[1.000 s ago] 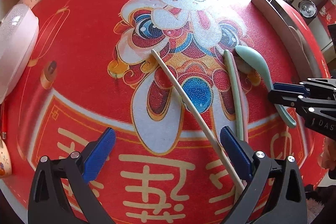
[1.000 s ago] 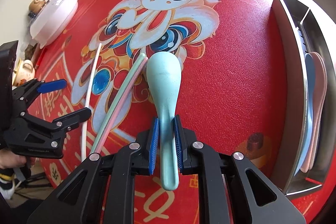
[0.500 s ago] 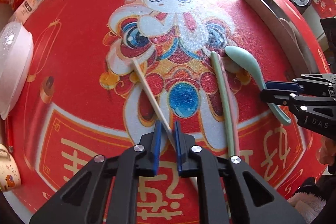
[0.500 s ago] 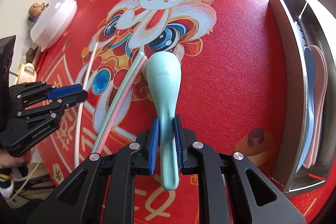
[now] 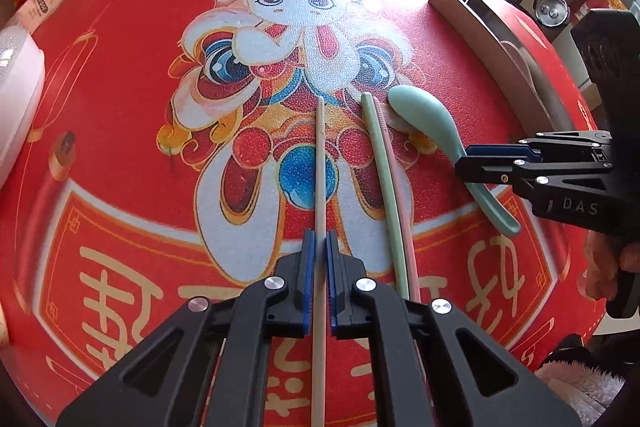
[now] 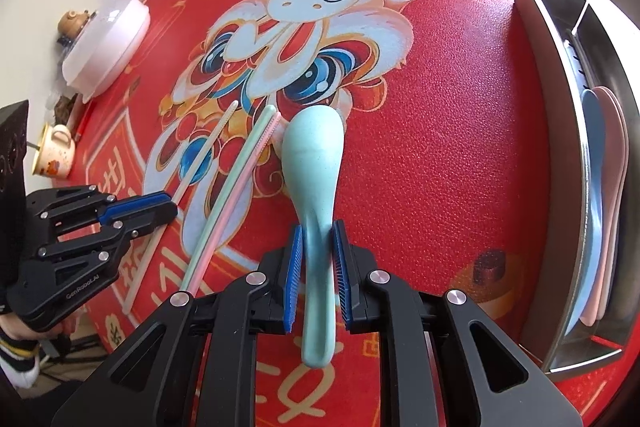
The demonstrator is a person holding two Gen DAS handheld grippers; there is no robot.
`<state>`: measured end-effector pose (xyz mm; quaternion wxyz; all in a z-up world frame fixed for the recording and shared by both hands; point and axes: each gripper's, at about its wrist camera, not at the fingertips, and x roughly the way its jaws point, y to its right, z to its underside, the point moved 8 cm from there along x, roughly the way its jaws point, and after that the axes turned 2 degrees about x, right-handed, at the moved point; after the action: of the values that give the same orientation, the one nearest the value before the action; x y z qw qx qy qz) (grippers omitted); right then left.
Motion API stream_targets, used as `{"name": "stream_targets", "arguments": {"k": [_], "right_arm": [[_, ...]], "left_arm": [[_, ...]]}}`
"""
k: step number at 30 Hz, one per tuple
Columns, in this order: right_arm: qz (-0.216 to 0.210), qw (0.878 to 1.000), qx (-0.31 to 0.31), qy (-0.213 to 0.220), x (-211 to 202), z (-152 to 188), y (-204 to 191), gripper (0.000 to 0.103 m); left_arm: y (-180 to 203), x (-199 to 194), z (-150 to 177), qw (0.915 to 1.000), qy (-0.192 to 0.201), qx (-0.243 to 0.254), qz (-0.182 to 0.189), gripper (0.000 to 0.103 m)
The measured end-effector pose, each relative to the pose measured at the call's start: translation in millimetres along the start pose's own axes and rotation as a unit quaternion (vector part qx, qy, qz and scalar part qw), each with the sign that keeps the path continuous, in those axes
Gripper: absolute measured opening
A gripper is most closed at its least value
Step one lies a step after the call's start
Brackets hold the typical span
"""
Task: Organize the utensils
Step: 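Open the right gripper and release the mint green spoon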
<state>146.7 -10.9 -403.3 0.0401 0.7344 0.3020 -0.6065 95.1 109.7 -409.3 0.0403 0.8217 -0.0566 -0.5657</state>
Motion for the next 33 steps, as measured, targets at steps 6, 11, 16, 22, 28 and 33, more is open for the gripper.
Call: {"name": "stream_targets", "arguments": {"k": [6, 11, 16, 22, 28, 33], "right_arm": [[0.003, 1.0, -0.012, -0.001, 3.2, -6.2, -2.8, 0.017], [-0.003, 1.0, -0.009, 0.009, 5.4, -11.9, -3.4, 0.017], [0.025, 0.999, -0.037, 0.001, 6.2, -13.4, -9.0, 0.016], [0.088, 0.992, -0.09, 0.003, 0.9, -6.2, -16.9, 0.014], [0.101, 0.99, -0.098, -0.013, -0.3, -3.3, -18.5, 0.014], [0.011, 0.999, -0.028, -0.041, 5.1, 1.2, -14.5, 0.016]], "left_arm": [[-2.8, -5.5, 14.5, 0.9998, -0.001, -0.018, 0.012, 0.006], [-4.0, -6.7, 17.6, 0.9993, 0.01, -0.032, 0.013, 0.006], [-6.8, -6.9, 17.3, 0.9984, 0.016, -0.048, 0.024, 0.006], [-6.8, -5.1, 11.5, 0.9982, 0.02, -0.053, 0.023, 0.006], [-7.4, -2.8, 5.2, 0.9978, 0.024, -0.058, 0.023, 0.006], [-11.5, -1.6, 3.9, 0.9959, 0.021, -0.076, 0.045, 0.006]]}}
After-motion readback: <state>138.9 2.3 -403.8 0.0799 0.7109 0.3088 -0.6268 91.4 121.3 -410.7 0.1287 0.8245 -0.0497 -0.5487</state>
